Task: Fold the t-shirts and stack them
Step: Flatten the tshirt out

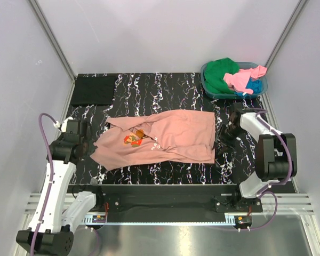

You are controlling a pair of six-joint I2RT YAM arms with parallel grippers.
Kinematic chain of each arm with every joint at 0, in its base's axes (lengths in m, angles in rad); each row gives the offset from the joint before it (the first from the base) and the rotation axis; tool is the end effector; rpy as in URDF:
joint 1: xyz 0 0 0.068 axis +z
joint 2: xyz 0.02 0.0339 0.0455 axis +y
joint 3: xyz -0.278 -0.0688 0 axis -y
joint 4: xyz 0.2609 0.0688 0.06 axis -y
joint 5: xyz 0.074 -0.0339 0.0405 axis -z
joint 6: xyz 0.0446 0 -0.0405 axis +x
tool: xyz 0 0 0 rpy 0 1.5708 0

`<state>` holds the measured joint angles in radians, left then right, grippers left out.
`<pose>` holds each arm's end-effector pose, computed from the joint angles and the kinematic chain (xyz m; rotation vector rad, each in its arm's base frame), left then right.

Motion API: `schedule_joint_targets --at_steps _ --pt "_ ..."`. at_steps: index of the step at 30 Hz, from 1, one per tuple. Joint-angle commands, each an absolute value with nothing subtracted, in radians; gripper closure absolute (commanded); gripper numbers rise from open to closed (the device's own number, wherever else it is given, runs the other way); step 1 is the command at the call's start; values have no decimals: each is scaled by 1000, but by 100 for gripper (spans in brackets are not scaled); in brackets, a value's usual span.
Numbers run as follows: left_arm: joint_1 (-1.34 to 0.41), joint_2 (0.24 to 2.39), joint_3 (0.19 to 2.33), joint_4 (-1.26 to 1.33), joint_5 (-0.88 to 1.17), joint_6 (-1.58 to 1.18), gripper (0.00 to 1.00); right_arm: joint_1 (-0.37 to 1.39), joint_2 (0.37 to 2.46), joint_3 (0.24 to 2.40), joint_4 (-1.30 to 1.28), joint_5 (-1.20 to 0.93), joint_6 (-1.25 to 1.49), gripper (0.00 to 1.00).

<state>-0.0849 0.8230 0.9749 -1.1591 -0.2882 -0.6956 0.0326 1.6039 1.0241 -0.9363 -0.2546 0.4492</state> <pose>0.1427 0.0006 0.3174 -0.8567 2.3665 0.0605 0.2862 0.0206 0.1816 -0.6319 -3.0423 -0.4065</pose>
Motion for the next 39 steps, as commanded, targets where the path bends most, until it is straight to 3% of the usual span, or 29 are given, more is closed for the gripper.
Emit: schedule_joint_targets --at_steps 1,10,20,26,29,39 --pt "-80 799 930 -1126 -207 -663 100 103 1631 1017 -861 -304 462 53" --pt "-80 850 948 -1089 -147 -609 100 176 1719 1078 -792 -244 423 44" --pt "-80 853 959 -1098 -147 -589 100 221 1784 1141 -778 -291 456 52" --pt "-80 853 971 -1108 -152 -580 100 219 1792 1164 -792 -301 462 75" --pt "-80 845 976 -1115 -166 -578 100 221 1804 1195 -811 -301 451 100" --pt "-80 816 1068 -1304 -406 -630 100 201 1741 1359 -960 -54 482 100"
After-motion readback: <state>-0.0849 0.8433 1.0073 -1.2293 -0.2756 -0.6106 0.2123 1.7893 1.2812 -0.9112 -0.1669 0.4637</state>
